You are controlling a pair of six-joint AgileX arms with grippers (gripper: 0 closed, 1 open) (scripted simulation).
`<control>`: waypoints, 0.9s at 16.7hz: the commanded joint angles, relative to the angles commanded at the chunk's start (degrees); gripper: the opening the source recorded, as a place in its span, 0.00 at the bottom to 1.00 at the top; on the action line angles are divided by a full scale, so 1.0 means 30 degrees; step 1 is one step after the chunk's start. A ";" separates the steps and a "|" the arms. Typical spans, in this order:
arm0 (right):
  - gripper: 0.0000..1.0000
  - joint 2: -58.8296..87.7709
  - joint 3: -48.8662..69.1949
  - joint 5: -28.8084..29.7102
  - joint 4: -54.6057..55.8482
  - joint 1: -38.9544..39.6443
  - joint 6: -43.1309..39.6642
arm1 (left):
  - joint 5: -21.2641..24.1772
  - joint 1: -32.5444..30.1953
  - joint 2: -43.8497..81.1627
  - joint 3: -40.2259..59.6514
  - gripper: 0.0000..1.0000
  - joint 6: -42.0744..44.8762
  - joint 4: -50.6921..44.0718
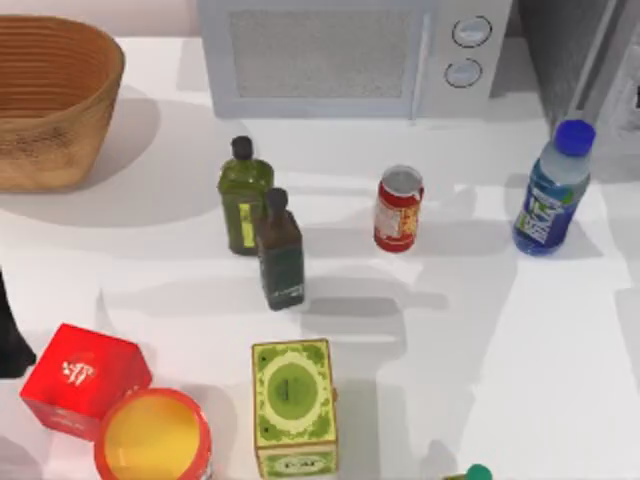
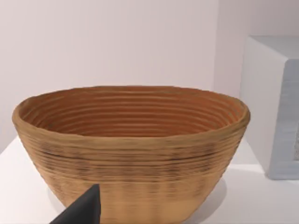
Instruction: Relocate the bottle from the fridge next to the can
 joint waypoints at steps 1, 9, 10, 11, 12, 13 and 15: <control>1.00 0.0000 0.0000 0.0000 0.0000 0.0000 0.0000 | 0.0000 0.0000 0.0000 0.0000 1.00 0.0000 0.0000; 1.00 0.3716 0.4110 0.0136 -0.0956 -0.0255 -0.0084 | 0.0000 0.0000 0.0000 0.0000 1.00 0.0000 0.0000; 1.00 0.4448 0.5127 0.0152 -0.1135 -0.0253 -0.0079 | 0.0000 0.0000 0.0000 0.0000 1.00 0.0000 0.0000; 1.00 0.5130 0.6106 0.0175 -0.1307 -0.0257 -0.0067 | 0.0000 0.0000 0.0000 0.0000 1.00 0.0000 0.0000; 1.00 0.5745 0.6980 0.0197 -0.1468 -0.0262 -0.0055 | 0.0000 0.0000 0.0000 0.0000 1.00 0.0000 0.0000; 1.00 0.6265 0.7687 0.0213 -0.1611 -0.0267 -0.0046 | 0.0000 0.0000 0.0000 0.0000 1.00 0.0000 0.0000; 1.00 0.6901 0.8494 0.0232 -0.1794 -0.0276 -0.0040 | 0.0000 0.0000 0.0000 0.0000 1.00 0.0000 0.0000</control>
